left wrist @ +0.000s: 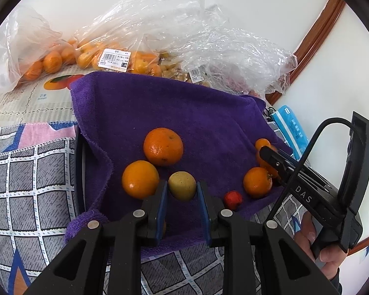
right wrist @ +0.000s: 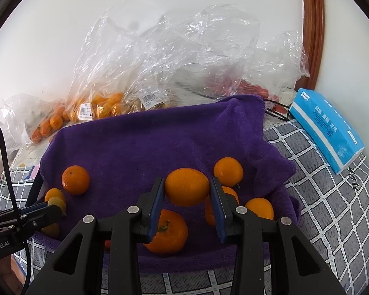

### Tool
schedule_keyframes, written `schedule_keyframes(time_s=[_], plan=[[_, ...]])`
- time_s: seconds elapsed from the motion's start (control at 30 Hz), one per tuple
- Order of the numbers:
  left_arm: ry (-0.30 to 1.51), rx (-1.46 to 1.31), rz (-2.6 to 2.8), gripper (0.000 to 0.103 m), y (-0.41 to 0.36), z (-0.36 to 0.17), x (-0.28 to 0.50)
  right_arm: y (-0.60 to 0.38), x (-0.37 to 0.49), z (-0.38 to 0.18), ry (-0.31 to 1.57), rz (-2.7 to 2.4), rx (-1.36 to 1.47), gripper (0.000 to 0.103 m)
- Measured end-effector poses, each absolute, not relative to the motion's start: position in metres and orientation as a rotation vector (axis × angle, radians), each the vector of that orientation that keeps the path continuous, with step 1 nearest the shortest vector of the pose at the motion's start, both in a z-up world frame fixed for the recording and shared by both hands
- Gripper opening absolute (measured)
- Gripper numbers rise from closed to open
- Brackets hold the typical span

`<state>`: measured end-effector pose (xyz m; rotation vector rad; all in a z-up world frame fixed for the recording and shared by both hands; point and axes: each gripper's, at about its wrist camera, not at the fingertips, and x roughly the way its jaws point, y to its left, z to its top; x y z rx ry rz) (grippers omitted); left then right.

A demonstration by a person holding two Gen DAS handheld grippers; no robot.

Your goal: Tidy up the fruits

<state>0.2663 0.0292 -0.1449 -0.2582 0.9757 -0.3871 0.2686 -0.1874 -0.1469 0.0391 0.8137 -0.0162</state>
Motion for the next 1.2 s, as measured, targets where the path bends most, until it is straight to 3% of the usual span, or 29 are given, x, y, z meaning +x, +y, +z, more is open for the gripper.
schedule_keyframes(time_s=[0.3, 0.43, 0.73, 0.87, 1.2], plan=[[0.968, -0.254, -0.392, 0.023, 0.028, -0.144, 0.264, -0.187, 0.268, -0.147, 0.814, -0.018, 0.038, 0.038], [0.965, -0.249, -0.399, 0.032, 0.027, -0.142, 0.263, -0.188, 0.265, -0.143, 0.804, -0.019, 0.040, 0.038], [0.939, -0.227, -0.403, 0.041, 0.026, -0.129, 0.255, -0.190, 0.256, -0.131, 0.793, -0.032, 0.065, 0.039], [0.913, -0.210, -0.400, 0.051, 0.029, -0.116, 0.249, -0.192, 0.246, -0.118, 0.786, -0.035, 0.073, 0.040], [0.927, -0.206, -0.246, 0.057, 0.048, -0.097, 0.203, -0.193, 0.195, -0.074, 0.747, -0.048, 0.055, 0.057]])
